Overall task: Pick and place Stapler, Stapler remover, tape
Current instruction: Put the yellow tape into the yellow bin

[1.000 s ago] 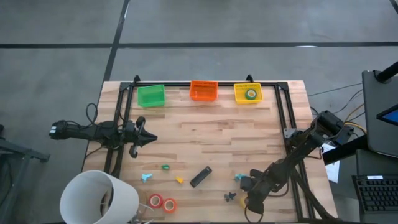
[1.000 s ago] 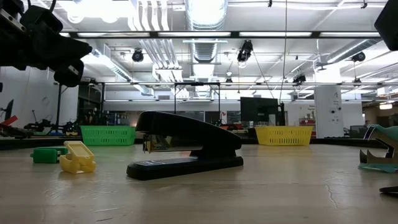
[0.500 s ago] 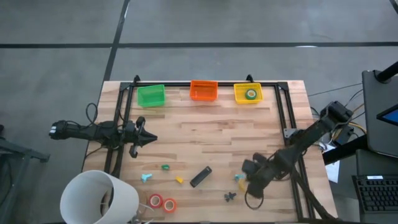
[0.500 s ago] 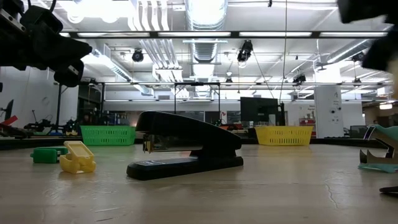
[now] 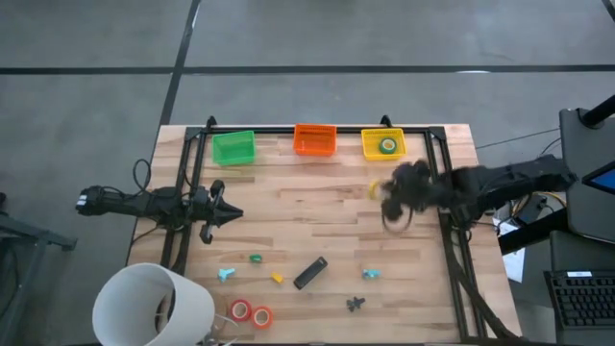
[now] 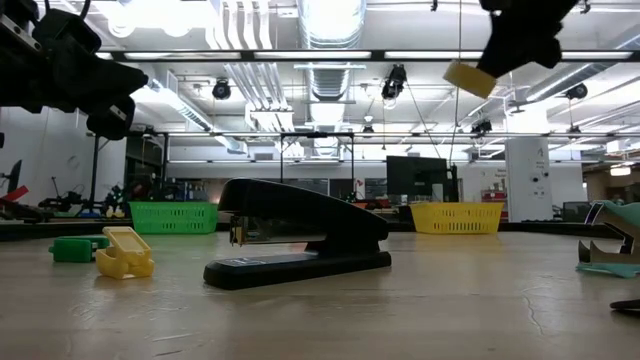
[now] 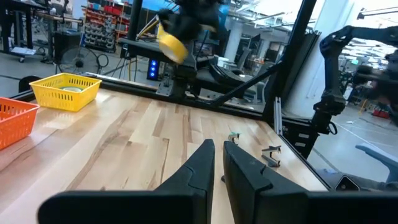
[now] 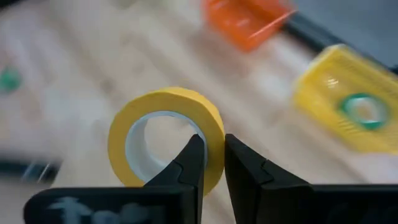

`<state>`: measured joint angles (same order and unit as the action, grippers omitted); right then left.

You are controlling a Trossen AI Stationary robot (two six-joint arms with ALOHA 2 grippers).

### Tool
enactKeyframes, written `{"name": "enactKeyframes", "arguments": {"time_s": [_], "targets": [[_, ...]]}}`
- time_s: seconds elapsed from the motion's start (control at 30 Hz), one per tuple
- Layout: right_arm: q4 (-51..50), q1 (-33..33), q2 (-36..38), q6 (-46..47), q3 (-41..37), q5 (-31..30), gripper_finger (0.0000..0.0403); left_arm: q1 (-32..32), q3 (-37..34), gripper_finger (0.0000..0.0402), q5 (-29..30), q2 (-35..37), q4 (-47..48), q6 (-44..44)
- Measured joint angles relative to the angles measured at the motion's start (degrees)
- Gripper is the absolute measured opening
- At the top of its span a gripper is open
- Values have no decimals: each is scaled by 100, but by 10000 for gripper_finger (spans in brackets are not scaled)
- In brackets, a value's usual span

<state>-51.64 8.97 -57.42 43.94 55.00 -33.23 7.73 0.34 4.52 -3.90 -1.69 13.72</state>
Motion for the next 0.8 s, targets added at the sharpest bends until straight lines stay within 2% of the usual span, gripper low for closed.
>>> {"name": "enactKeyframes", "arguments": {"time_s": [0.17, 0.3, 0.5, 0.67, 0.8], "targets": [[-3, -1584, 233, -526, -7, 182, 48, 0, 0, 37, 0, 0, 0, -1], [100, -2894, 124, -1262, -15, 836, 47, 1, 0, 37, 0, 0, 0, -1], [848, -4588, -343, -2367, -18, 2034, 45, 1, 0, 37, 0, 0, 0, 0], [1492, -5602, -1004, -2704, -22, 2881, 48, 0, 0, 37, 0, 0, 0, 0], [1583, -6073, -1655, -2810, 36, 3031, 47, 0, 0, 37, 0, 0, 0, -2]]}}
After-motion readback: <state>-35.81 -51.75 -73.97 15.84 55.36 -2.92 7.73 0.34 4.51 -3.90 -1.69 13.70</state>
